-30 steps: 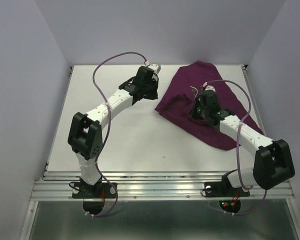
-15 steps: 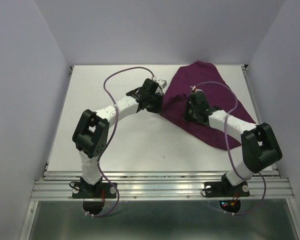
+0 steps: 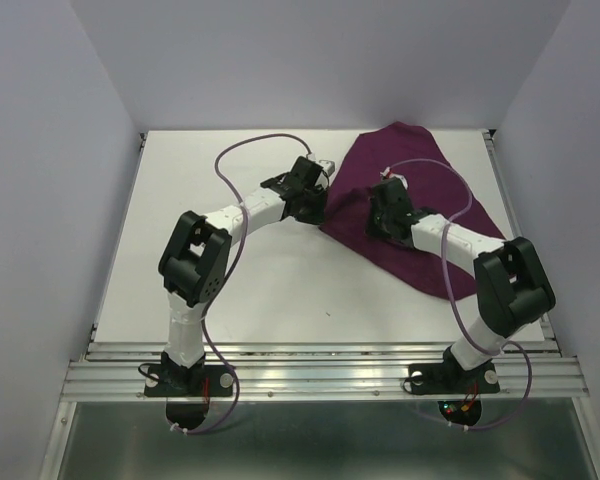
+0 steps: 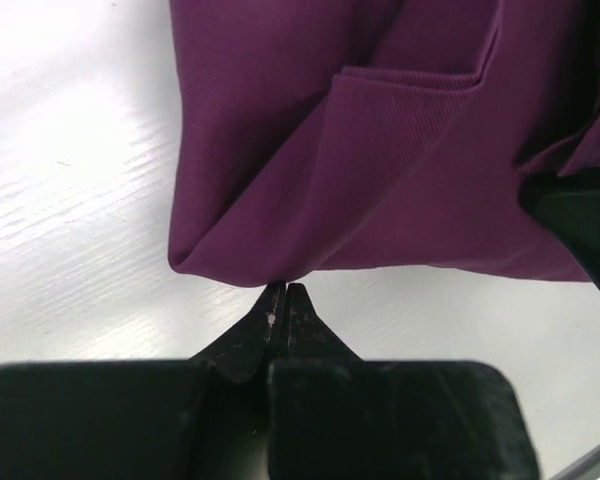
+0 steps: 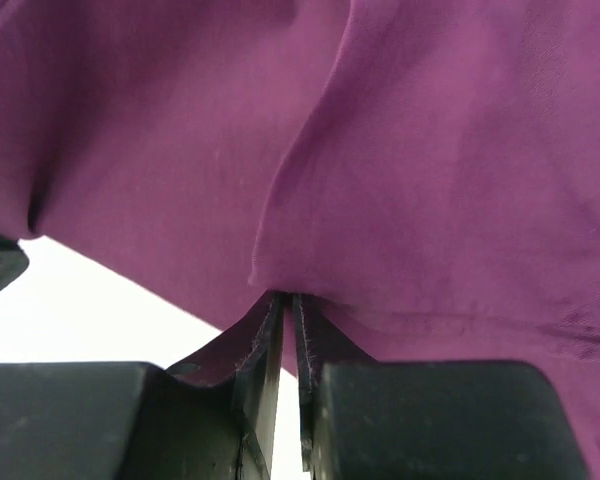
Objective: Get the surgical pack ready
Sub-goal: Pack the surgical kit at the center of the board.
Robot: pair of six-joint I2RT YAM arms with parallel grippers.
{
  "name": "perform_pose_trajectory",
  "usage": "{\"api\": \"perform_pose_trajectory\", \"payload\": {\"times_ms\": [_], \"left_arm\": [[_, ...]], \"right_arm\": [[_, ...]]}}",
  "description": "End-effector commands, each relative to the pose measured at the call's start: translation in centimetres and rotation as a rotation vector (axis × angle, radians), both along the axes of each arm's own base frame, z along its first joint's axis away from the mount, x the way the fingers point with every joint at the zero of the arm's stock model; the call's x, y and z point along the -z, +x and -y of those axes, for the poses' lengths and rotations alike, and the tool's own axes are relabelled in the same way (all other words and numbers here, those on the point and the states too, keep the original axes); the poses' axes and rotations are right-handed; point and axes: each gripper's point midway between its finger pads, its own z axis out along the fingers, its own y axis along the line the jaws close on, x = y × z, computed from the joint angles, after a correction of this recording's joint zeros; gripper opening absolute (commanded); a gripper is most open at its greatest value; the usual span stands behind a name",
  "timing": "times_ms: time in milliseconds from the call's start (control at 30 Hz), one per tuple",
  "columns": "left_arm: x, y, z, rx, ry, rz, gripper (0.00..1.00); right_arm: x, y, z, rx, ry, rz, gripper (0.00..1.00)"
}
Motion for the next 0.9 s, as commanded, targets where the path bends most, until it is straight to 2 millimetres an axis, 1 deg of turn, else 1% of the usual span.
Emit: {"api": "perform_pose_trajectory", "payload": {"times_ms": [0,133,200,233,267,300,400,500,533,600,633,667,733,767,800,833,867], "left_arm": [[-2.4,2.3,-0.4,-0.041,0.031,0.091,0.00],[-2.4,2.9,-0.5,-0.055,0.045,0.103,0.00],[-2.0,3.1,-0.6,-0.067,0.055,0.099,0.00],[-1.9,3.2,-0.6,-0.070,0.058,0.098,0.00],[-1.8,3.4,-0.5,-0.077,0.059,0.099,0.00],[-1.7,3.5,-0.5,-0.079,0.059,0.099,0.00],[-1.4,4.1,-0.7,-0.101,0.076,0.109,0.00],[-1.2,4.6,-0.9,-0.116,0.079,0.106,0.00],[-1.6,5.3,-1.5,-0.154,0.100,0.132,0.00],[-1.7,5.7,-1.9,-0.179,0.107,0.139,0.00],[-2.0,6.0,-2.3,-0.213,0.115,0.150,0.00],[-2.5,6.3,-2.7,-0.240,0.118,0.162,0.00],[-2.8,6.2,-4.0,-0.332,0.133,0.163,0.00],[-4.7,5.8,-4.1,-0.346,0.091,0.187,0.00],[-5.4,5.4,-4.1,-0.349,0.060,0.200,0.00],[-6.0,5.4,-3.9,-0.354,0.018,0.220,0.00],[-6.6,4.3,-4.4,-0.367,-0.007,0.216,0.00]], "right_arm": [[-1.9,2.3,1.6,0.093,-0.069,0.077,0.15],[-2.8,3.1,2.9,0.135,-0.085,0.104,0.15],[-3.1,3.2,3.1,0.140,-0.093,0.111,0.15],[-3.3,3.4,3.7,0.157,-0.101,0.115,0.15],[-3.1,3.5,4.2,0.165,-0.111,0.110,0.15],[-3.1,3.6,4.2,0.169,-0.117,0.111,0.15],[-2.7,4.2,6.1,0.211,-0.149,0.107,0.15],[-2.7,5.0,8.1,0.252,-0.189,0.108,0.15],[-3.2,5.3,8.7,0.266,-0.204,0.122,0.15],[-3.8,5.5,8.9,0.267,-0.217,0.134,0.15],[-4.3,5.7,9.5,0.283,-0.222,0.143,0.15],[-4.8,5.8,9.5,0.283,-0.223,0.153,0.15],[-6.4,5.7,9.7,0.306,-0.205,0.178,0.14],[-7.0,5.4,9.5,0.301,-0.185,0.190,0.14],[-7.7,5.4,9.2,0.296,-0.162,0.208,0.15],[-8.1,5.2,8.5,0.265,-0.127,0.217,0.15],[-9.0,5.0,8.3,0.257,-0.102,0.234,0.16]]}}
